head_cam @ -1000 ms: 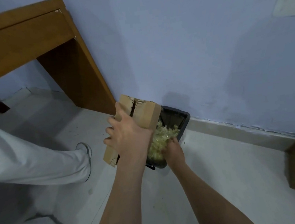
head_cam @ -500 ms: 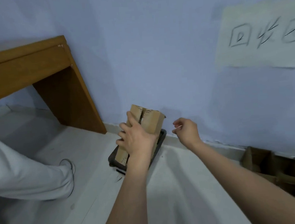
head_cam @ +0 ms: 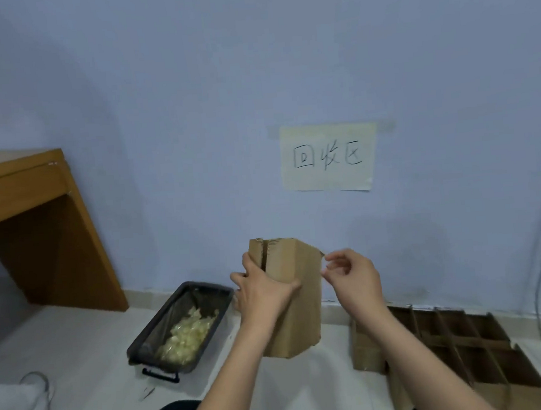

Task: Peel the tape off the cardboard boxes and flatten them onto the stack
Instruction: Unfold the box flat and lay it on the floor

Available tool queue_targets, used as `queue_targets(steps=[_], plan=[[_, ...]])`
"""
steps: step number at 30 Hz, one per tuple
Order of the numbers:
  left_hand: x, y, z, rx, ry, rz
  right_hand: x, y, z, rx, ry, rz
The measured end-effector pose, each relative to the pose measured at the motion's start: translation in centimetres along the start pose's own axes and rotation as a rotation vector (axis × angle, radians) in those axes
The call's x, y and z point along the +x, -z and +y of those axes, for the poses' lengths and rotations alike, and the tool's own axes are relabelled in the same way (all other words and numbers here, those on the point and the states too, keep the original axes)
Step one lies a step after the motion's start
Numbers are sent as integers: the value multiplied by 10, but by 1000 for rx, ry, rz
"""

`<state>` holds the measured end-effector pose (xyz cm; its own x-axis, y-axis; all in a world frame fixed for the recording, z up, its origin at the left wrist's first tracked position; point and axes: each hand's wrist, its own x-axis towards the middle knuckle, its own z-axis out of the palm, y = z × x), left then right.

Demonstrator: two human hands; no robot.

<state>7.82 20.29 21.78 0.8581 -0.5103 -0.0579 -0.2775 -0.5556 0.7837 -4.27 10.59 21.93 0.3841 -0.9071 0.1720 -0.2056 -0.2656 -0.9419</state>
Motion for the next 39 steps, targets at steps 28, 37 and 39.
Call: queue_targets(steps=[28, 37, 39], plan=[[-5, -1, 1, -311, -108, -51, -18, -14, 7, 42, -233, -371], [-9, 4, -6, -216, -241, -115, -26, -22, 2, 166, -198, -338], [-9, 6, -8, -202, -244, -175, -24, -18, 0, 141, -189, -322]])
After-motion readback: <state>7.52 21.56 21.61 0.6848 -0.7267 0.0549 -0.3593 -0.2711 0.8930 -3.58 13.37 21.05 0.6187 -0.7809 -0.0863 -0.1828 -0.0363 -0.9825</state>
